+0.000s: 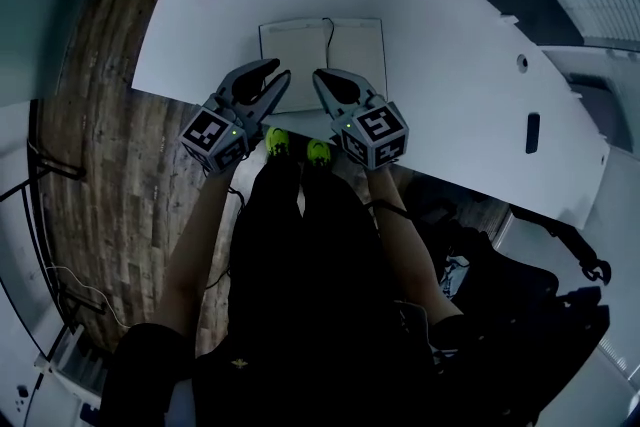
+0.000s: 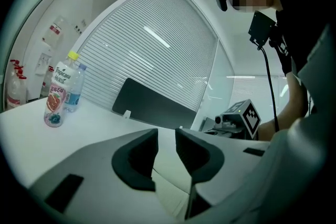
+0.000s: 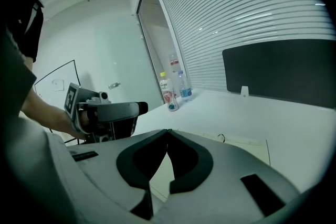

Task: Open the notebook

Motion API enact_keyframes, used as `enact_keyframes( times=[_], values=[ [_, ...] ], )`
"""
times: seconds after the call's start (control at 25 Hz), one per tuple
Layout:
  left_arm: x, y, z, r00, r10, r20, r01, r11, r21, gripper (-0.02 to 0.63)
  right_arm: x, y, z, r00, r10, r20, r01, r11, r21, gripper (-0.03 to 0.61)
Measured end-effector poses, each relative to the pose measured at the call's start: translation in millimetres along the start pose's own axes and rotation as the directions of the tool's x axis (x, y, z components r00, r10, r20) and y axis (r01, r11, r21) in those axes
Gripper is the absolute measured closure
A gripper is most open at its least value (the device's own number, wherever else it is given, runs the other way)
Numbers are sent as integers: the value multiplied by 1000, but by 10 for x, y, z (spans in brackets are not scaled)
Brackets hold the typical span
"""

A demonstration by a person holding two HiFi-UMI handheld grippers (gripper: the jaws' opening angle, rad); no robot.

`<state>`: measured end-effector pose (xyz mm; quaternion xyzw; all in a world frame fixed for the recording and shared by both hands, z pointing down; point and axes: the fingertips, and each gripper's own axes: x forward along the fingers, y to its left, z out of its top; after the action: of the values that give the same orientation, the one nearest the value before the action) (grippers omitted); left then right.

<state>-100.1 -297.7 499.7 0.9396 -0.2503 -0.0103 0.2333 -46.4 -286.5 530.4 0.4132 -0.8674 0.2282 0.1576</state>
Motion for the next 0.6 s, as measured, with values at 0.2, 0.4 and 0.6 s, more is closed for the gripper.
enact_keyframes(
  times=[0.2, 0.4, 0.6],
  values=[
    [23, -229, 91, 999, -34, -15, 34, 999, 37, 542, -133, 41, 163, 998, 3, 57, -4, 1000, 2, 563],
    [17, -368, 204, 999, -35, -24, 36, 998, 44, 577, -283, 89, 285, 996, 0, 84, 1, 1000, -9, 563],
    [-13, -523, 209, 999, -39, -22, 40, 997, 59, 586, -510, 90, 338, 994, -19, 106, 20, 1000, -4, 563]
  ],
)
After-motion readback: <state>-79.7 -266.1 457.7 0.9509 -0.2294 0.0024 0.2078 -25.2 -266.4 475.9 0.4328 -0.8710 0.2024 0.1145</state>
